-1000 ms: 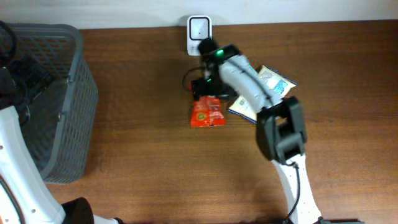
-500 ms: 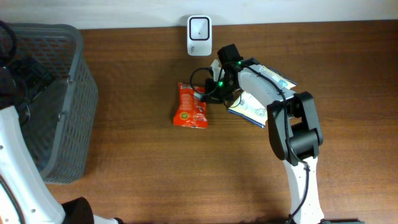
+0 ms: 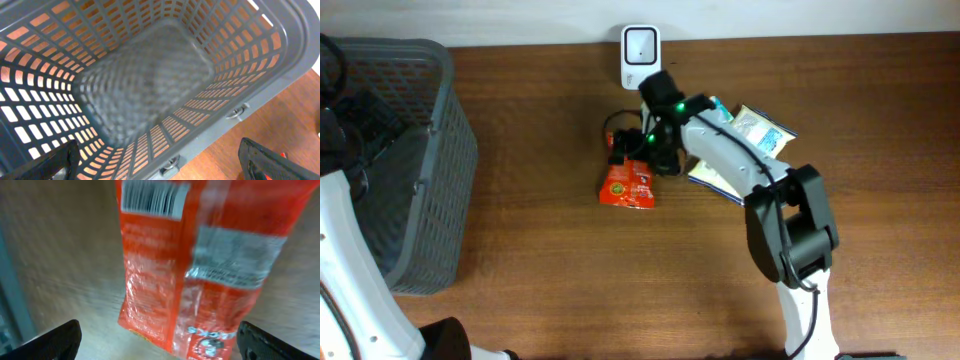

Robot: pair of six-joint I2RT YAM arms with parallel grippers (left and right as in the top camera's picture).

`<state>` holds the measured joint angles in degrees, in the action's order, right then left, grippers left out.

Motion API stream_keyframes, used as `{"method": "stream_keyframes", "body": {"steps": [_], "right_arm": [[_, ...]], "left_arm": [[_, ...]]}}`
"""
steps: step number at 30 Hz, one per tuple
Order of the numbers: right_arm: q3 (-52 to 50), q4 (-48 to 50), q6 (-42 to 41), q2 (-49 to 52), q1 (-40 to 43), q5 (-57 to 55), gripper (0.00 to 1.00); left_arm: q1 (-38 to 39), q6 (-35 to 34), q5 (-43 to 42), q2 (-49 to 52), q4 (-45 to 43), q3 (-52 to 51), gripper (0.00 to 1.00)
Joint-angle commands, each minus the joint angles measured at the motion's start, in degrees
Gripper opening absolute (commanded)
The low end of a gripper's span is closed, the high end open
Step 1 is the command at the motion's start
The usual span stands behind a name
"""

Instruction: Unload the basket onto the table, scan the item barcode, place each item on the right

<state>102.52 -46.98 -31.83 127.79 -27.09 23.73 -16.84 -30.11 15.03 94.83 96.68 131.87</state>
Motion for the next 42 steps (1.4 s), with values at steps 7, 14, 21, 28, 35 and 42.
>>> {"method": "stream_keyframes", "body": {"steps": [7, 14, 21, 28, 35, 42], "right_arm": [[-12.1, 10.6, -11.8, 0.2, -2.9, -14.6, 0.45], [-6.0, 4.2, -3.8, -0.8, -0.2, -23.3, 0.09], [7.5, -16.6, 3.1, -0.9, -3.3, -60.8, 0.13], [7.1, -19.1, 3.1, -0.7, -5.8, -64.2, 0.38], [7.2, -18.8, 18.9, -0.7, 14.3, -0.5, 0.75], [-3.1, -9.0, 24.7, -0.7, 21.0, 18.3, 0.93]], "left_arm": [[-0.1, -0.7, 0.2, -0.3, 0.0, 0.2, 0.99], [-0.1, -0.7, 0.2, -0.3, 0.0, 0.2, 0.99], [-0.1, -0.7, 0.2, -0.3, 0.0, 0.2, 0.99], [-0.1, -0.7, 0.2, -0.3, 0.0, 0.2, 0.99], [-0.1, -0.7, 0.2, -0.3, 0.0, 0.2, 0.99], [-0.1, -0.7, 0.2, -0.3, 0.0, 0.2, 0.99]]}}
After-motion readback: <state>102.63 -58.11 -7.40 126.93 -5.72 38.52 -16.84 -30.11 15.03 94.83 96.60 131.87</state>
